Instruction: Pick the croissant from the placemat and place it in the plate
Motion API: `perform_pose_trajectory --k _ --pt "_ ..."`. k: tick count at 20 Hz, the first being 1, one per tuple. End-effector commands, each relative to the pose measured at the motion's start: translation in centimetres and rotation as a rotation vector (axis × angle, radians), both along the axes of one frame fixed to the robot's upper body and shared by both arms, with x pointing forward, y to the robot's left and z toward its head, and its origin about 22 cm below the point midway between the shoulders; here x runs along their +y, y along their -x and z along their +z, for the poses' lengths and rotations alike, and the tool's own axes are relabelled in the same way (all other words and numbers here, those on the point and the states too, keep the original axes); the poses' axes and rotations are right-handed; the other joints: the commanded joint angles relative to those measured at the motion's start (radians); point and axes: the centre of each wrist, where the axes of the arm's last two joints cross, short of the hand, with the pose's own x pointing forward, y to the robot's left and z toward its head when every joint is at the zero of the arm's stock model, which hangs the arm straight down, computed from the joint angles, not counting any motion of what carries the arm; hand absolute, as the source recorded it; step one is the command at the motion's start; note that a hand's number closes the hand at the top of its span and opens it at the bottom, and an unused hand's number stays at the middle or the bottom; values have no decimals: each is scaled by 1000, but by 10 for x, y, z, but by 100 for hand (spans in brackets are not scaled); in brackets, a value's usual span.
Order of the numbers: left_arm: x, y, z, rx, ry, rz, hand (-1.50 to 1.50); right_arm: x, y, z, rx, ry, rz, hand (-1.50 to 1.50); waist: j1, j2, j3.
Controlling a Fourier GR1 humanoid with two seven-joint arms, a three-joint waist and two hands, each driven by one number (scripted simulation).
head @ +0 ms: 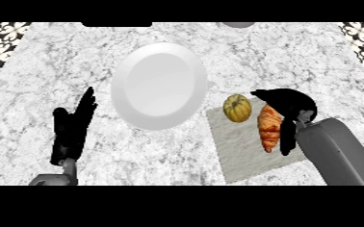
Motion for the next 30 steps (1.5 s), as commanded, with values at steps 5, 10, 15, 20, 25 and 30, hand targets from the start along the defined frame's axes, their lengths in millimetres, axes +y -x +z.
perform_pose_trajectory --k 5,10,15,20,25,30 --pt "-13 -6 0 5 -7 -13 0 -1 -7 -17 5 20 4 -150 0 0 0" --pt "-3 4 -14 -2 14 -18 0 10 -18 -27 13 61 71 150 7 1 0" --pt "10 11 -3 27 7 -26 0 -5 -1 -29 -62 18 117 150 2 -1 0" --pt "-8 -1 1 -2 -8 6 0 -18 -1 -22 -166 51 107 150 -2 -1 0" --pt "-11 -5 -5 -1 4 -55 0 161 23 -8 -311 -283 277 150 61 4 1" --pt "-32 -18 2 -14 15 -119 0 205 46 15 -536 -433 325 150 108 9 2"
